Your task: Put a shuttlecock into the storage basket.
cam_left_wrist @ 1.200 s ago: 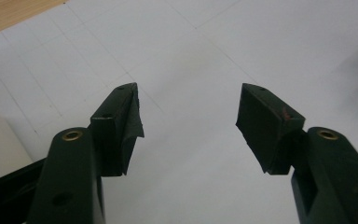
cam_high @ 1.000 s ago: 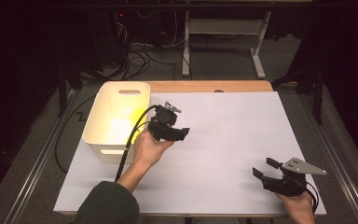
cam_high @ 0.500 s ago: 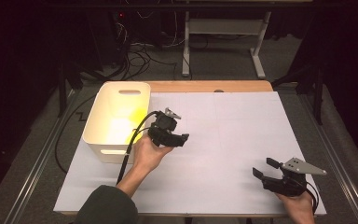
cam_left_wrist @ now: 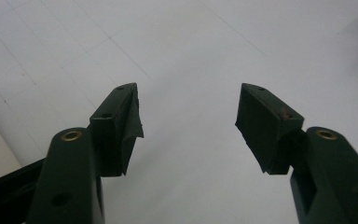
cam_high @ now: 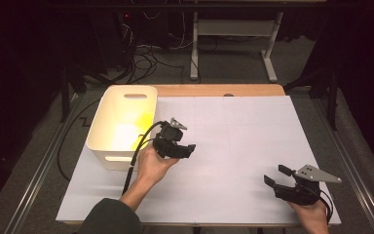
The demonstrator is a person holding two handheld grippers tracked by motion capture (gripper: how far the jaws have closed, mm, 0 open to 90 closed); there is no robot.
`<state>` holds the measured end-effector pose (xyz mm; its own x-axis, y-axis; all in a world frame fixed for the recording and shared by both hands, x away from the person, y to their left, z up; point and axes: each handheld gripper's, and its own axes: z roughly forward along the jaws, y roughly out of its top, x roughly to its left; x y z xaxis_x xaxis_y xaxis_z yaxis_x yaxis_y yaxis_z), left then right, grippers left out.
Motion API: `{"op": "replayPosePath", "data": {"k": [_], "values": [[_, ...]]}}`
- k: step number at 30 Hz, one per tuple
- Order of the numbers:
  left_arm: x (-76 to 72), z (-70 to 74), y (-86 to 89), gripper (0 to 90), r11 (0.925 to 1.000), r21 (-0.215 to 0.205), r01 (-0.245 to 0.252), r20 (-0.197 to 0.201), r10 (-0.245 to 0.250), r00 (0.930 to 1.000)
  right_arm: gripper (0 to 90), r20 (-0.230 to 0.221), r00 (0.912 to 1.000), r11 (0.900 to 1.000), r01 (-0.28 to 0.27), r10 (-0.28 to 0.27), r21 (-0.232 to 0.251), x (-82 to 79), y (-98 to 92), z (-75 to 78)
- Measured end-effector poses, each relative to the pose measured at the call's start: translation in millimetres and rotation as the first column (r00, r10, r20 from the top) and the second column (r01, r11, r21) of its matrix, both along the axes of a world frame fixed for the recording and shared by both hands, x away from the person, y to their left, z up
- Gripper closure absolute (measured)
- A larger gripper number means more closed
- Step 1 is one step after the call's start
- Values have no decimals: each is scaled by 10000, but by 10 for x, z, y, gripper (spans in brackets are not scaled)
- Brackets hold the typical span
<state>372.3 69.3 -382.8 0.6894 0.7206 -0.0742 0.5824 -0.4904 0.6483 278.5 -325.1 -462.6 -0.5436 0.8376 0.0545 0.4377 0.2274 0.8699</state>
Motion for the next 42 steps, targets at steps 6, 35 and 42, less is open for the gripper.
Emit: {"op": "replayPosePath", "data": {"k": [6, 35, 42], "values": [[-39, -39, 28, 403, 10000, 66, 10, -11, -10, 10000, 295, 7, 10000, 10000, -2, 2, 2, -1, -3, 0], [-207, -200, 93, 406, 9981, 426, 436, -104, -432, 9990, 295, -9, 10000, 10000, 7, -7, -9, -3, -4, 0], [-230, -241, 135, 405, 9989, 237, 393, -192, -389, 9991, 295, 7, 10000, 10000, 7, -7, -19, -4, -4, 0]]}}
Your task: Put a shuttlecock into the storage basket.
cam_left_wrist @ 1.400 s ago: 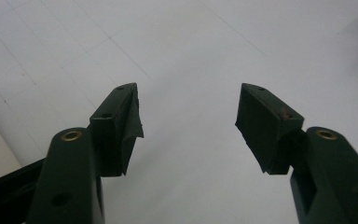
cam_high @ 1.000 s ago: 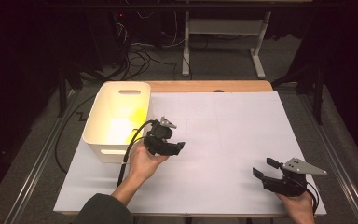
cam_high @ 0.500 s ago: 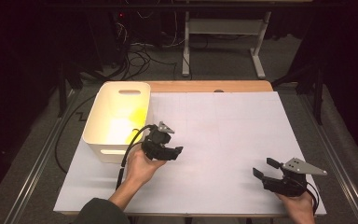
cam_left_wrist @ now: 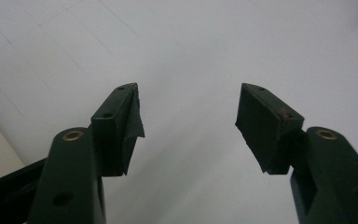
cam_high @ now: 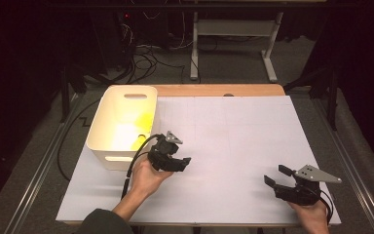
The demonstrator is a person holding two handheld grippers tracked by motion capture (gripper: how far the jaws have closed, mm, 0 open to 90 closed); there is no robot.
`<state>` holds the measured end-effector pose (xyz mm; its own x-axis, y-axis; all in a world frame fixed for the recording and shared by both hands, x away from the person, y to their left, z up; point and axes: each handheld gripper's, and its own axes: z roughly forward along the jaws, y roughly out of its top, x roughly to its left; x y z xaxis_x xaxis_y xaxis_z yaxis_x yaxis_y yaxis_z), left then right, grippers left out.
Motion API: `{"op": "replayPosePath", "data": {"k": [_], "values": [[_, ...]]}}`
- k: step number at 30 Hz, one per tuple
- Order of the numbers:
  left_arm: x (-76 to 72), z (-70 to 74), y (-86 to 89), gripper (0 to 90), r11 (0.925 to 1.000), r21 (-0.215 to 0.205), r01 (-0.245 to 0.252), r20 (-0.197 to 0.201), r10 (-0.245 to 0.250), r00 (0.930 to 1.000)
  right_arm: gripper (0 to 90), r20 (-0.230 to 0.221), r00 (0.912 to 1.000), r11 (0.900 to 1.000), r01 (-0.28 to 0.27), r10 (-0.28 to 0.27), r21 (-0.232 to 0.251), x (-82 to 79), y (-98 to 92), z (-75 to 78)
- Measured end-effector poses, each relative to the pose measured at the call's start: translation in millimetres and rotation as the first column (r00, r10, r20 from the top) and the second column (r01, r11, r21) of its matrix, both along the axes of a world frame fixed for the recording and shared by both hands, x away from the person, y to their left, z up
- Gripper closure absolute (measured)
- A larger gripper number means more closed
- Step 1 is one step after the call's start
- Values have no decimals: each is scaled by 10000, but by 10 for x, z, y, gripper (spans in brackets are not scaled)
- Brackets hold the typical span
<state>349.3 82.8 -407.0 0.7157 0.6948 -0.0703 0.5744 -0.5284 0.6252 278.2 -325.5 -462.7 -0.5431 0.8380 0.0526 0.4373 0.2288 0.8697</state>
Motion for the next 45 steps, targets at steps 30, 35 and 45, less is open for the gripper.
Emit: {"op": "replayPosePath", "data": {"k": [30, 35, 45], "values": [[-160, -79, 136, 408, 9994, -346, 65, -103, -68, 9999, 295, 15, 10000, 10000, 13, -13, -17, 0, 1, 1], [-206, -100, 181, 409, 9991, -403, 109, -103, -113, 9999, 295, 20, 10000, 10000, 8, -8, -12, -1, 1, 2], [-269, -134, 270, 413, 9985, -542, -38, -115, 32, 9999, 295, 27, 10000, 10000, 9, -9, -14, 0, 3, 2]]}}
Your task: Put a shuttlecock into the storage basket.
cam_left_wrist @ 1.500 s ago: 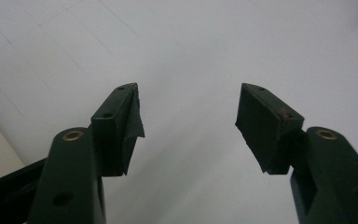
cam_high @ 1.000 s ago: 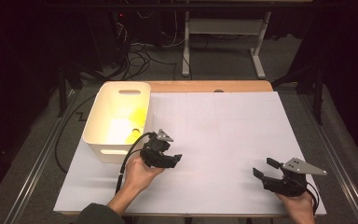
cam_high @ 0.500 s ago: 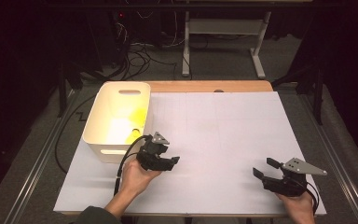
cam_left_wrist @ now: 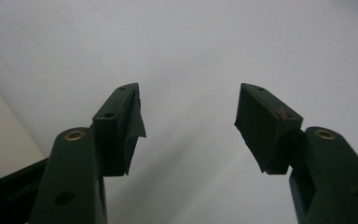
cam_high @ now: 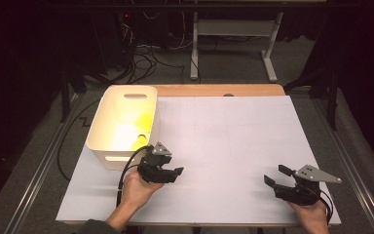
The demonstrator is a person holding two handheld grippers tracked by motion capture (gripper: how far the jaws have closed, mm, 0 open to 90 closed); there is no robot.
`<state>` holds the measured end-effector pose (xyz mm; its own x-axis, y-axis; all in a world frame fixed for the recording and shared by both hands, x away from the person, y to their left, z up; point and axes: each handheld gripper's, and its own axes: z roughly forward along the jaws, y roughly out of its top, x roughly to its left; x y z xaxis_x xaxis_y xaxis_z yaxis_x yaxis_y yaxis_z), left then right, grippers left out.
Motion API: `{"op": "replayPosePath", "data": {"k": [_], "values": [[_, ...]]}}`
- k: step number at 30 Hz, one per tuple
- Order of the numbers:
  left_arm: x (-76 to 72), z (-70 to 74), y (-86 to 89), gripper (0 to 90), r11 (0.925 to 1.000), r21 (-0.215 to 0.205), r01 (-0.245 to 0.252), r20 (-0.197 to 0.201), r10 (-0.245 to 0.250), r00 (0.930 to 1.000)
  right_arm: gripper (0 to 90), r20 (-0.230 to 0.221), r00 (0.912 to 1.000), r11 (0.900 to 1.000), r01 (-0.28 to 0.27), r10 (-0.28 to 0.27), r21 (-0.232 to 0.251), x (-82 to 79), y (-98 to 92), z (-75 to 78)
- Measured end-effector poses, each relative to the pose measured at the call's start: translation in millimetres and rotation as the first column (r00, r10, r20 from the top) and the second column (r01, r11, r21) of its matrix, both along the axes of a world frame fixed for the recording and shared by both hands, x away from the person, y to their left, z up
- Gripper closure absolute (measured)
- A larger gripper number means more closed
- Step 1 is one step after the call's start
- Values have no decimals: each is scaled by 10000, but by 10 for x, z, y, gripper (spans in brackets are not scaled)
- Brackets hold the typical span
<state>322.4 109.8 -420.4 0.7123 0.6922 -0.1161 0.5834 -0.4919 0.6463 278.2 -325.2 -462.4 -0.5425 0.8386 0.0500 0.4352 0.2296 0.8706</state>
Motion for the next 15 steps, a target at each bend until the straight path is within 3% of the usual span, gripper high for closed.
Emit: {"op": "replayPosePath", "data": {"k": [15], "values": [[-71, -36, 127, 415, 9997, -115, -206, -12, 206, 9998, 295, 2, 10000, 10000, -20, 20, -12, -1, 2, 0]]}}
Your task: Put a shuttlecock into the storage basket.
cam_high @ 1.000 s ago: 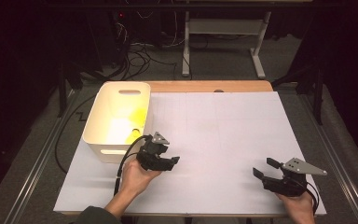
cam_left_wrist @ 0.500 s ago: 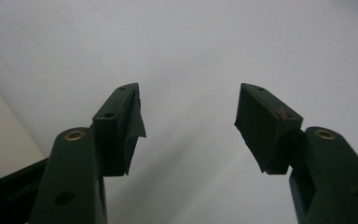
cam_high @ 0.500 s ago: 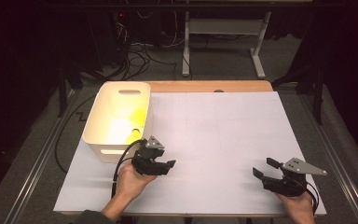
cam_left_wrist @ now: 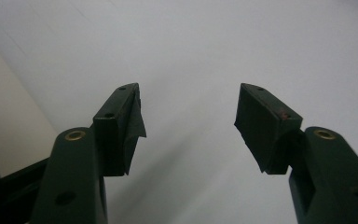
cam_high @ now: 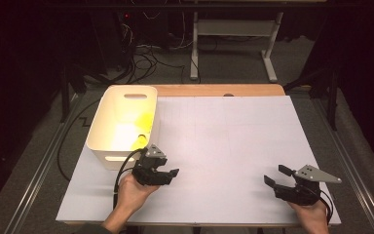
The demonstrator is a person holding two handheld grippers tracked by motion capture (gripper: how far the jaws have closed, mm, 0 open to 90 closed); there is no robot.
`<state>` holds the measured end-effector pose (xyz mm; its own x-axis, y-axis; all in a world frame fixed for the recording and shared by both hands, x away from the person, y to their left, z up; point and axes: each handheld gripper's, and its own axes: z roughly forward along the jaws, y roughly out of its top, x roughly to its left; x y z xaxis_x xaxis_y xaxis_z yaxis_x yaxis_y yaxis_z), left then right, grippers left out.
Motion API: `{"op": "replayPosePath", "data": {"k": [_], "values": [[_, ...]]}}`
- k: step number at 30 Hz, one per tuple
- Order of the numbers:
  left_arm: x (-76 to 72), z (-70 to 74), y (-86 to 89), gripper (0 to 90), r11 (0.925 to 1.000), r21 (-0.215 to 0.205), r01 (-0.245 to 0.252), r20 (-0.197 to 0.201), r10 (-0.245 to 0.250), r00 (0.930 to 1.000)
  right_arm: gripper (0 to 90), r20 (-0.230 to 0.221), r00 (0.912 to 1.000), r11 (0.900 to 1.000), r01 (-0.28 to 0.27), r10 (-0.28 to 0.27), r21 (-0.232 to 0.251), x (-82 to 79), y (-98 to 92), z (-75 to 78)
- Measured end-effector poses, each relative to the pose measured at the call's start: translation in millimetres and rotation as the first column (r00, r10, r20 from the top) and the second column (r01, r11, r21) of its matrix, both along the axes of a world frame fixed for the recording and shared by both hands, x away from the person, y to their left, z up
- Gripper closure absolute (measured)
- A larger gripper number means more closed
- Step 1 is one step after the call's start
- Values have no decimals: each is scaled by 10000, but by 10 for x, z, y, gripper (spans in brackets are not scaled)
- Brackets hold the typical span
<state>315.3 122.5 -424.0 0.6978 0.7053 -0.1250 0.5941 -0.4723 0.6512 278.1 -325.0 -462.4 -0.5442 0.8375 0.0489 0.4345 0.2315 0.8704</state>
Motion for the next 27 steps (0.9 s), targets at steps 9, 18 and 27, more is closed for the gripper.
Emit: {"op": "replayPosePath", "data": {"k": [9, 18, 27], "values": [[-53, -31, 91, 414, 10000, -11, -73, 32, 73, 10000, 294, -14, 10000, 10000, 10, -10, 27, 0, -2, 0], [-143, -62, 215, 412, 9990, -302, -339, 29, 340, 9994, 294, -5, 10000, 10000, 3, -3, 14, 0, 4, 1], [-193, -89, 337, 404, 9980, -324, -551, 153, 557, 9983, 294, -9, 10000, 10000, 4, -4, 4, 1, 6, 1]]}}
